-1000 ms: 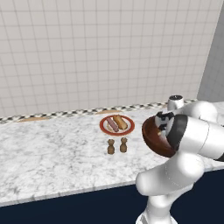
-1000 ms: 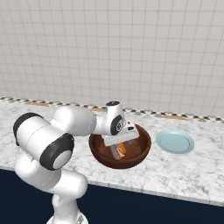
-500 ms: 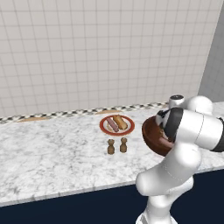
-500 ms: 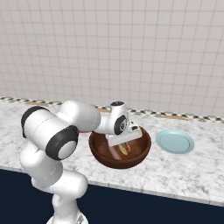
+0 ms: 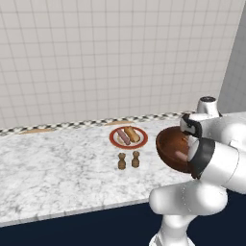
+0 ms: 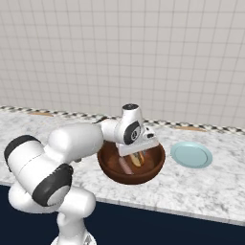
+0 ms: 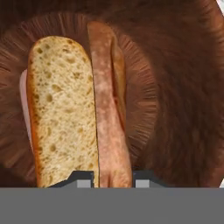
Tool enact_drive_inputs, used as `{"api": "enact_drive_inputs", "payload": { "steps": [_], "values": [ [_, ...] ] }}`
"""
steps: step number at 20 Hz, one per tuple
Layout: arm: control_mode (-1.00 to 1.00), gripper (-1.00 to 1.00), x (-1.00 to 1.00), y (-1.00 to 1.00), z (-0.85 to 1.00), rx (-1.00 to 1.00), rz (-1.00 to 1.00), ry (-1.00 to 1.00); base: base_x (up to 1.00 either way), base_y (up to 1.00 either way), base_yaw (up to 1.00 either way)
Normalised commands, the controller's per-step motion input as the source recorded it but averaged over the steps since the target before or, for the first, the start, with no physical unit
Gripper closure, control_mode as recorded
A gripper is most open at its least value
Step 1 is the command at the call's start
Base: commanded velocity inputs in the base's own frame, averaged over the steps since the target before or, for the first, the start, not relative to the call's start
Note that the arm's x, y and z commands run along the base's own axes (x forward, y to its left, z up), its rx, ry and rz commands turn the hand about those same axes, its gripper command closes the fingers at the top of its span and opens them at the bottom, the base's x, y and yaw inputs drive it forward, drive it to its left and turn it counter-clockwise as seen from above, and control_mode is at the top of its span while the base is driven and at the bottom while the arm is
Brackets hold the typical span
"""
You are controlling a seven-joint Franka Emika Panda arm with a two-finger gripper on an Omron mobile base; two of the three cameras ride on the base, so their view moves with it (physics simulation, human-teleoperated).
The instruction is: Place one bun and one sausage from the bowl on each plate.
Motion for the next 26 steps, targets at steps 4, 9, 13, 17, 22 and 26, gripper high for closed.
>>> {"api": "enact_drive_inputs", "payload": {
  "steps": [4,9,13,17,22,26],
  "values": [
    [-1.0,1.0,-0.33,0.0,0.68,0.0,0.0,-0.24,0.0,0.0,0.0],
    [-1.0,1.0,-0.08,-0.03,0.67,-0.01,0.0,-0.18,0.0,0.0,0.0],
    [-1.0,1.0,0.0,-0.23,0.55,-0.03,0.0,-0.02,0.0,0.0,0.0],
    [-1.0,1.0,0.0,-0.55,0.3,-0.05,-0.08,0.0,0.0,0.0,0.0],
    [-1.0,1.0,0.0,-0.79,0.01,-0.05,-0.03,0.0,0.0,0.0,0.0],
    [-1.0,1.0,0.0,-0.61,-0.02,-0.04,-0.03,0.0,0.0,0.0,0.0]
  ]
}}
